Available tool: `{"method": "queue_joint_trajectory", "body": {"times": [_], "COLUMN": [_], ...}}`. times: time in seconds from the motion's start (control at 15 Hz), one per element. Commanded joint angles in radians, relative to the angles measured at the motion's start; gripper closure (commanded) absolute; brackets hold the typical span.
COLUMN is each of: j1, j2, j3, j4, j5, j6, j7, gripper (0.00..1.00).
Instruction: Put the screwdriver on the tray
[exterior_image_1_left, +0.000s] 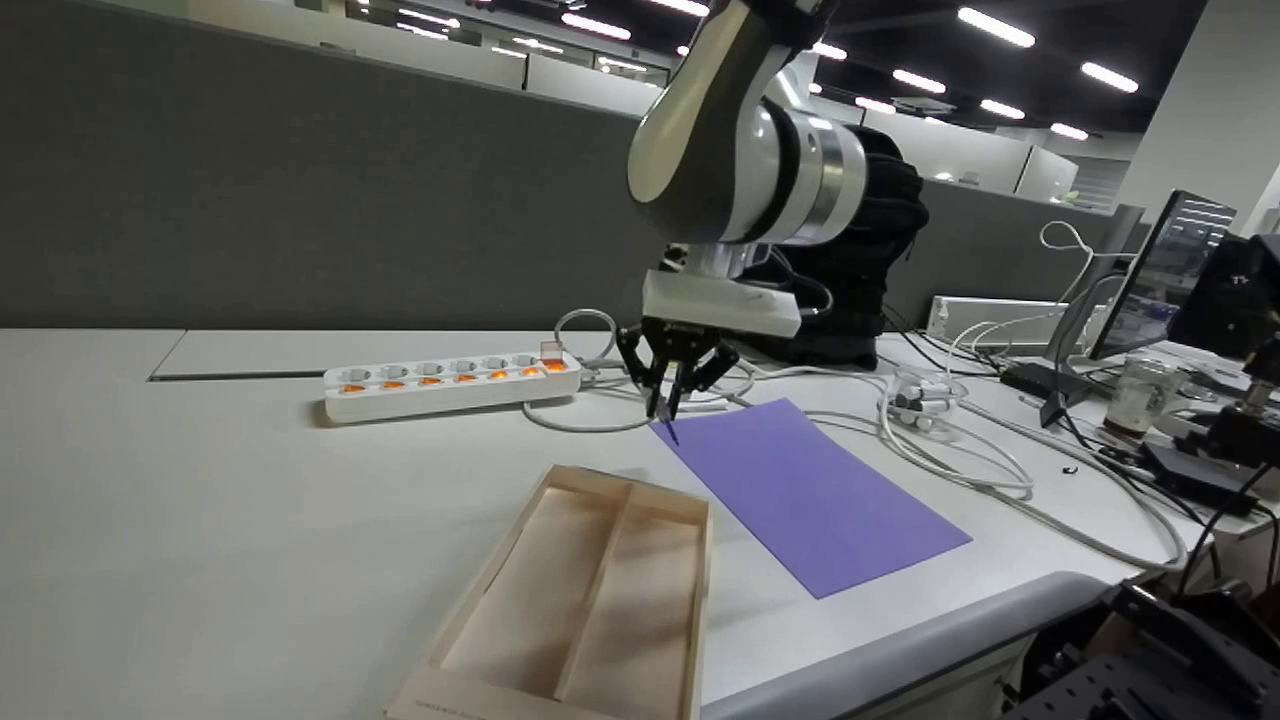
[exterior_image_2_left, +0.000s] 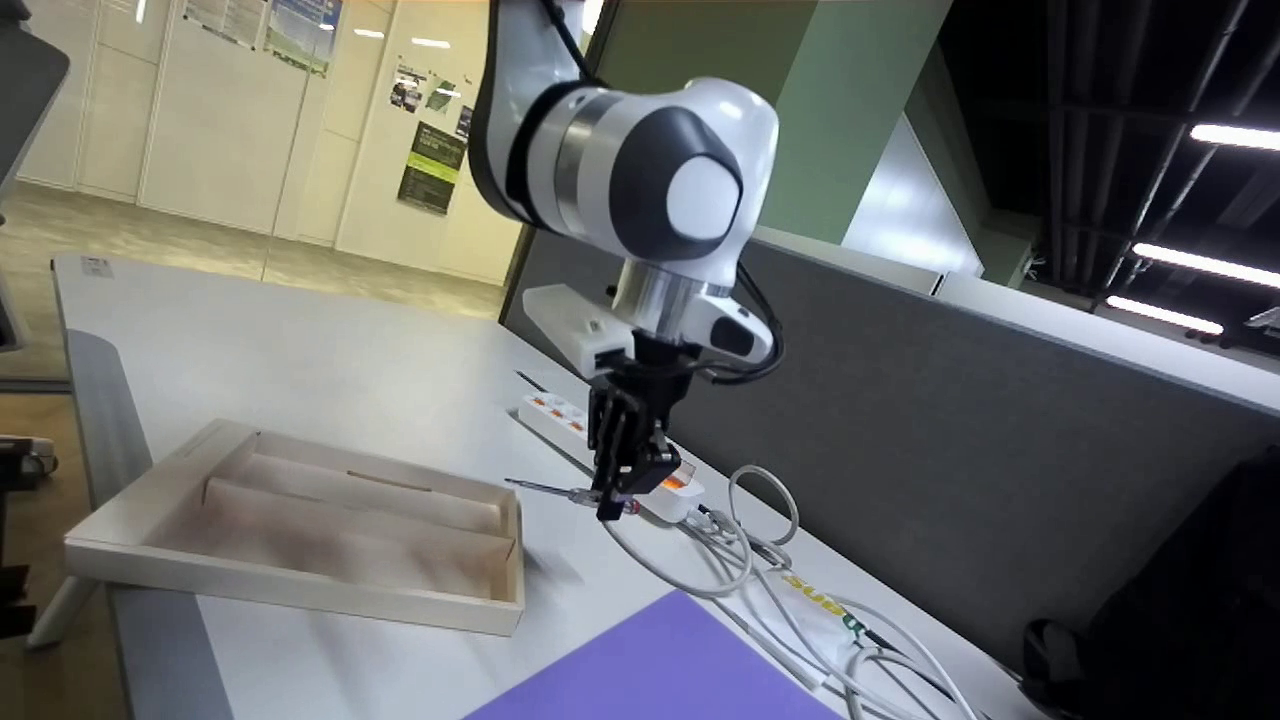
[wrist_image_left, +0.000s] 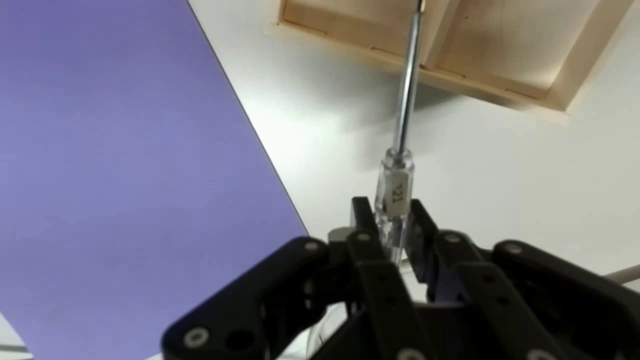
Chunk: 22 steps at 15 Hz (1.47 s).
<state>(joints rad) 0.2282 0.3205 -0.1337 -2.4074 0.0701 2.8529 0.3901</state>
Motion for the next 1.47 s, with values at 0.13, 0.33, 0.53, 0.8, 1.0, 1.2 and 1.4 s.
{"method": "queue_joint_trajectory", "body": {"times": [0.13,0.33,0.53,0.8,1.0,1.2,1.4], "j1": [0.032,0.034,0.079,0.154,0.212,0.262,0.309], "j2": [-0.164,-0.139,-0.081,-0.020,0.019,0.048,0.068], "j3": [-0.003,0.002,-0.041,-0.076,-0.098,-0.119,-0.139], "j4": [-0.116,-0.162,-0.190,-0.208,-0.209,-0.207,-0.207], "j5": [-0.170,-0.251,-0.320,-0.311,-0.302,-0.284,-0.215], "j6": [-0.048,0.044,0.141,0.193,0.217,0.223,0.216], "j7": [0.075,0.129,0.217,0.269,0.296,0.321,0.301], "gripper": [0.95,0.95,0.95,0.95,0.95,0.95,0.95]}}
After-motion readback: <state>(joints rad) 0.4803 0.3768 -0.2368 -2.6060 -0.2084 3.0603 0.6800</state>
